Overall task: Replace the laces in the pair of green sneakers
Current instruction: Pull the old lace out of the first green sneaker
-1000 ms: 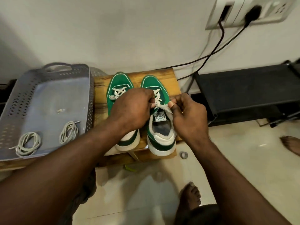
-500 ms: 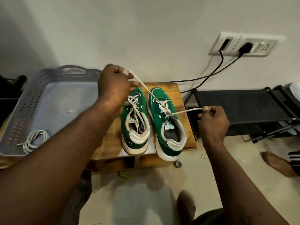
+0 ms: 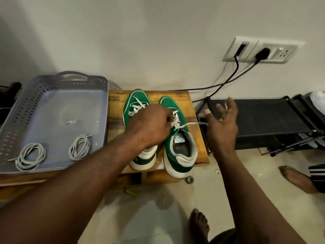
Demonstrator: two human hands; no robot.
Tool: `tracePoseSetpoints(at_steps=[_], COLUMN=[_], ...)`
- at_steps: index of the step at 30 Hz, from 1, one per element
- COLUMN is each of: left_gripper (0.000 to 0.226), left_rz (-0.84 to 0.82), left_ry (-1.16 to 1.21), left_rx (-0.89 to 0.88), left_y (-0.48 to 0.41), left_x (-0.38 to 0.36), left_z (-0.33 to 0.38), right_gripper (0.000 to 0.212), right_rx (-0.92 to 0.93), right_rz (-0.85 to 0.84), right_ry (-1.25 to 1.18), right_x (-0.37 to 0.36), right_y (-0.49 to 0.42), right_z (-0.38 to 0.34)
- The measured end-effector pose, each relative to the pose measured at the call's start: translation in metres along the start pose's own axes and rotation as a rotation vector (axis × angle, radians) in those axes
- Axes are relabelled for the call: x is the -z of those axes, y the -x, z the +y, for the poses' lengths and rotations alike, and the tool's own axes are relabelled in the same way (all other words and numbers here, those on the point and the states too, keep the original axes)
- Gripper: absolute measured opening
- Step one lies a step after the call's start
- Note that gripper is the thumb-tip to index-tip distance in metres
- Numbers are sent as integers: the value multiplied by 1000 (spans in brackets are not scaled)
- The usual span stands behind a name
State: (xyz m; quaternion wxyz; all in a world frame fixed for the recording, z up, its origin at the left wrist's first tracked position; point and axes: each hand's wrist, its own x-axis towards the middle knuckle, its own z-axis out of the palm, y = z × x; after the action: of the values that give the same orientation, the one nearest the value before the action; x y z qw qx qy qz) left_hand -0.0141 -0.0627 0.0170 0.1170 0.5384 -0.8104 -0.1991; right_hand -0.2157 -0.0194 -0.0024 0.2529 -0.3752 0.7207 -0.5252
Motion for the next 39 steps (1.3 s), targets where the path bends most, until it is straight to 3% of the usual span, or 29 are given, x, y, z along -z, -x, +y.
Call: tracePoseSetpoints(at_steps=[2, 7, 15, 18, 23, 27, 30, 32, 35, 37, 39], left_gripper=[20, 30, 21, 22, 16, 14, 13, 15, 14, 15, 16], left_rz=[-62, -138, -66, -34, -38, -29, -18, -15, -19, -35, -47], left_ry=[-6, -30, -24, -66, -44, 11, 26, 20, 10, 14, 15], left_rx=[19, 7, 67, 55, 115, 146, 126, 102, 94, 99, 96], left_y=[1, 3, 5, 8, 6, 6, 9, 10, 10, 9, 10], left_x=[-6, -15, -20, -23, -23, -20, -19, -18, -18, -17, -16], left_z=[2, 7, 14, 17, 18, 17, 17, 19, 20, 20, 21], right_gripper=[73, 33, 5, 10, 9, 5, 5, 7, 10, 6, 13], right_rx=[70, 300, 264, 202, -111, -366, -279, -99, 202, 181, -29], right_rz=[-162, -423, -354, -396, -449, -395, -460, -570, -525, -452, -343], right_ry=[233, 504, 492, 436, 147, -54, -52, 58, 274, 213, 95], right_x=[-6, -15, -18, -19, -20, -21, -17, -12, -12, -13, -14], right_y=[6, 14, 7, 6, 4, 4, 2, 3, 3, 2, 2], right_z=[7, 14, 21, 24, 24, 22, 20, 21, 26, 25, 23])
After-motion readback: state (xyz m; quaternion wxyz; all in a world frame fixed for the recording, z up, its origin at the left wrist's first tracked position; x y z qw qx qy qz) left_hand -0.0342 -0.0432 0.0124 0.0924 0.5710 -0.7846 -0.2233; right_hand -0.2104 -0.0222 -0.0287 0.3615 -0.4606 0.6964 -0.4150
